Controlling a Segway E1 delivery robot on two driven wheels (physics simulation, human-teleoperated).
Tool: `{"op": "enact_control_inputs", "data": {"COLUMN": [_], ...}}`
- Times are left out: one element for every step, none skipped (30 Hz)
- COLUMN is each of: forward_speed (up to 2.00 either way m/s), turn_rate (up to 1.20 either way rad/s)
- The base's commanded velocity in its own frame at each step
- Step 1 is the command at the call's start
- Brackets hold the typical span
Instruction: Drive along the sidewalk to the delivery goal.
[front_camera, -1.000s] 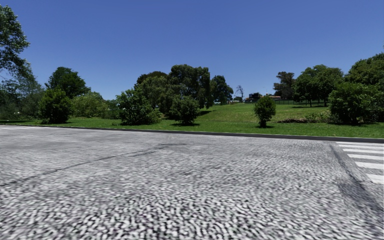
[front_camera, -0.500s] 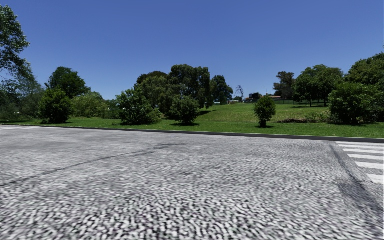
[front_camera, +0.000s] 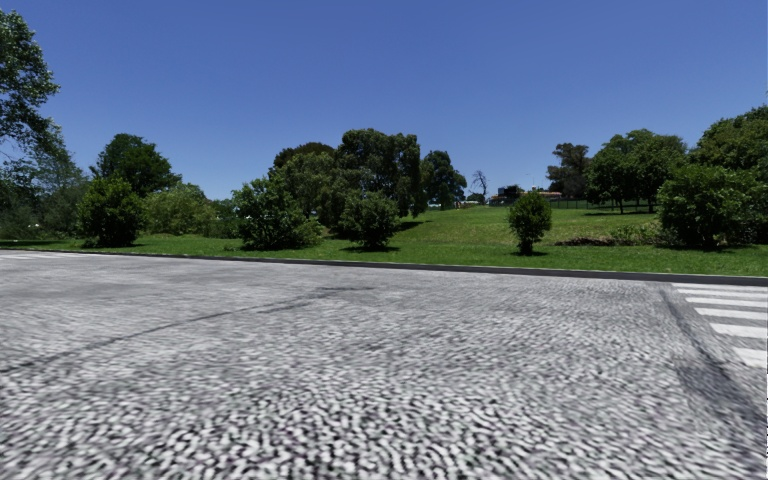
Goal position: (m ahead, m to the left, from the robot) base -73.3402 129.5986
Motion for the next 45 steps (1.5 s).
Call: {"op": "enact_control_inputs", "data": {"forward_speed": [-0.42,-0.47,-0.47,-0.56,-0.59,-0.59,-0.59,-0.6,-0.6,-0.6,-0.6,-0.6,-0.6,-0.6,-0.6,-0.6,-0.6,-0.6,-0.6,-0.6,-0.6,-0.62,-0.63,-0.63,-0.63,-0.63,-0.63,-0.64,-0.64,-0.64,-0.67,-0.7,-0.71,-0.71,-0.71,-0.71,-0.71,-0.72,-0.74,-0.74,-0.78,-0.81,-0.83,-0.83,-0.84], "turn_rate": [0.35,0.44,0.44,0.46,0.47,0.48,0.48,0.48,0.48,0.48,0.48,0.48,0.48,0.48,0.48,0.48,0.48,0.48,0.48,0.48,0.48,0.48,0.48,0.48,0.48,0.48,0.48,0.48,0.48,0.48,0.48,0.48,0.48,0.48,0.48,0.48,0.48,0.48,0.48,0.48,0.48,0.48,0.48,0.48,0.48]}}
